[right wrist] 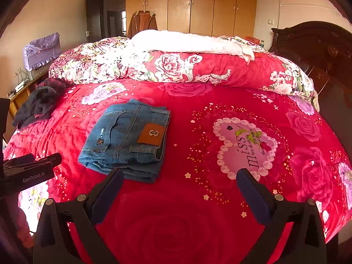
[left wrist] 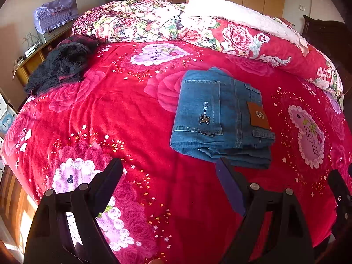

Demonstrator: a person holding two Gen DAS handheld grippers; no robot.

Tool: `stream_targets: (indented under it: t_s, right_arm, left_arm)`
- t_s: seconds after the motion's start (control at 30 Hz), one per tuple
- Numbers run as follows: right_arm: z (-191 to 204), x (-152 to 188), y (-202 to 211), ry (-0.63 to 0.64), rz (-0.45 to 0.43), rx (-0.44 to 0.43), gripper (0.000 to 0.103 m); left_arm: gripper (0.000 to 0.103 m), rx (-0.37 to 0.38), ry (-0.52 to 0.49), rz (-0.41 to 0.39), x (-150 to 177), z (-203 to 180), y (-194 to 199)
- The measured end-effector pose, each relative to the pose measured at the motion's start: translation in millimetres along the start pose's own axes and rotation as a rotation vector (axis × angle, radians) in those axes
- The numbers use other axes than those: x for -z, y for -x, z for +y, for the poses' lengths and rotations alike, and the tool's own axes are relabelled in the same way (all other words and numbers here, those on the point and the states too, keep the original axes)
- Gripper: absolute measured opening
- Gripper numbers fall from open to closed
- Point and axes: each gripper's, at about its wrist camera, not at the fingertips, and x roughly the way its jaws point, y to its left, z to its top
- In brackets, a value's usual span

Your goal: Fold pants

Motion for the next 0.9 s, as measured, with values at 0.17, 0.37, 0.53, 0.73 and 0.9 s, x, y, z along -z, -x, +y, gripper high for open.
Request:
stream_targets:
  t_s: [0.17, 0.37, 0.53, 0.73, 0.9]
  right_arm:
    - [-8, 12, 9, -0.037, -0.013, 0.009, 0.103]
    - [-17, 27, 10, -0.072, -0.002, 0.02, 0.103]
    - [-24, 34, 7, -0.092, 0.019, 0.022, 0.103]
    - [-26, 34, 6, -0.105, 0.021, 0.02, 0.103]
    - [-24, 36, 4, -0.094, 0.028, 0.019, 0.103]
  left_arm:
    - [0.087, 0.059, -0.012, 0.009, 9, -11, 9]
    - [0.087, 0.072, -0.082, 0.001, 18, -24, 14]
    - [0.087, 0.083, -0.084, 0.015, 22, -26, 14]
    - [0.087, 0.09, -0.096, 0.018, 26, -29, 12]
    - [0.087, 0.084, -0.112, 0.013, 30, -32, 10]
